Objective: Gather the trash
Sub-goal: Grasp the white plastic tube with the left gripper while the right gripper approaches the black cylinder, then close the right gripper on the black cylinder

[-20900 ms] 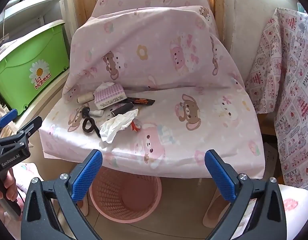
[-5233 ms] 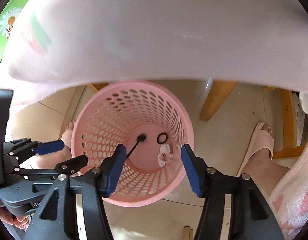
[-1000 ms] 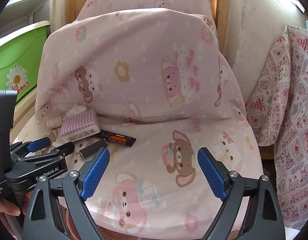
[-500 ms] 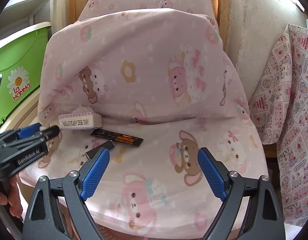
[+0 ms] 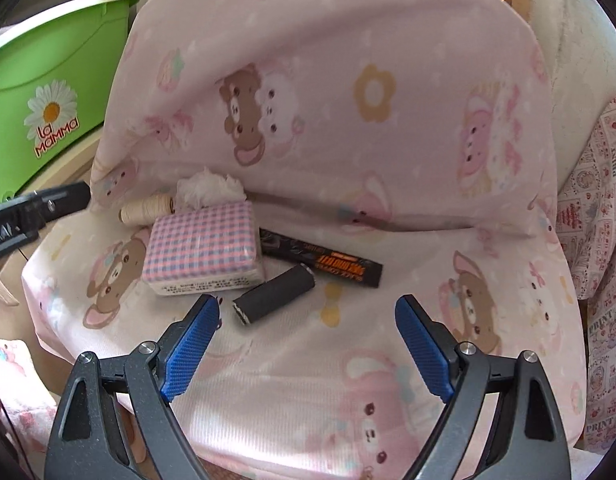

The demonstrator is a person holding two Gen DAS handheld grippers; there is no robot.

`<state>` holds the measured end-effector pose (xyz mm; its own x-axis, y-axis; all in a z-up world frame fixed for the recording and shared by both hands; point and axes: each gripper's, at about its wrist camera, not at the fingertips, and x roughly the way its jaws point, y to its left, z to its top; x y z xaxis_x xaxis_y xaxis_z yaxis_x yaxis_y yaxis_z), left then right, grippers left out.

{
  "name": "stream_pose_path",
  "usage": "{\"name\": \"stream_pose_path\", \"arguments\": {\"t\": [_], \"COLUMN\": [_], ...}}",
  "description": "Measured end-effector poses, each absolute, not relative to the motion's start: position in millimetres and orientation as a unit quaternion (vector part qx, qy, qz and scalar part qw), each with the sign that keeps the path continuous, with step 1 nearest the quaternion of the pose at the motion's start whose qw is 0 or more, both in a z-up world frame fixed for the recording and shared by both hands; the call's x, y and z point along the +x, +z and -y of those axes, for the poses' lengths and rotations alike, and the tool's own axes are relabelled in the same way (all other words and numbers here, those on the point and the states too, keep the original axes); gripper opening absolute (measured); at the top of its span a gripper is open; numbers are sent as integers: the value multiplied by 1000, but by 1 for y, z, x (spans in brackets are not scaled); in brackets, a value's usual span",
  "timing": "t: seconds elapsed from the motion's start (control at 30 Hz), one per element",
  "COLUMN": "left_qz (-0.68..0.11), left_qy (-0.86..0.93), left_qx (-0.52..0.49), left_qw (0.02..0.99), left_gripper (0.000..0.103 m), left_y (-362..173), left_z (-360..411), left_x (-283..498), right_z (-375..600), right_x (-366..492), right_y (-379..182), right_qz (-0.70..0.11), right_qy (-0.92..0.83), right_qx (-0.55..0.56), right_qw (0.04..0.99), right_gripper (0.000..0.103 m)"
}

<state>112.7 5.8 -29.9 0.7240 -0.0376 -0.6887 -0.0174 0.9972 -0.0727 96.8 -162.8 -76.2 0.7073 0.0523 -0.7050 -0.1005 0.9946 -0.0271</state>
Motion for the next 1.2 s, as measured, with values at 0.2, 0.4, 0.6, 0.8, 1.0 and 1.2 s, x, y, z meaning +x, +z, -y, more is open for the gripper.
{"name": "stream_pose_path", "arguments": {"t": [0.2, 0.4, 0.6, 0.8, 1.0, 1.2], "left_qz": [-370, -369, -363, -360, -355, -352], "left_qy": [-3, -6, -9, -13, -15, -16], "left_qx": [-37, -24, -16, -18, -1, 7], "left_qw": [928, 929, 932, 932, 935, 936], "left_gripper": [50, 50, 51, 51, 51, 51], "left_y": [-28, -29, -28, -24, -23, -22], "left_z": [-11, -9, -6, -6, 0, 2], "left_x": [111, 107, 103, 101, 97, 95], "right_z": [161, 159, 166, 180, 208, 227], "right_x": [95, 104, 101, 93, 82, 74], "right_y": [-86, -93, -84, -77, -67, -67], "right_qz": [-370, -380, -390, -388, -381, -392], "right_qy": [36, 41, 60, 69, 82, 75], "right_qx": [-5, -6, 21, 36, 72, 73], "right_qw": [928, 924, 918, 918, 918, 914], "right_gripper": [91, 64, 28, 9, 7, 8]}}
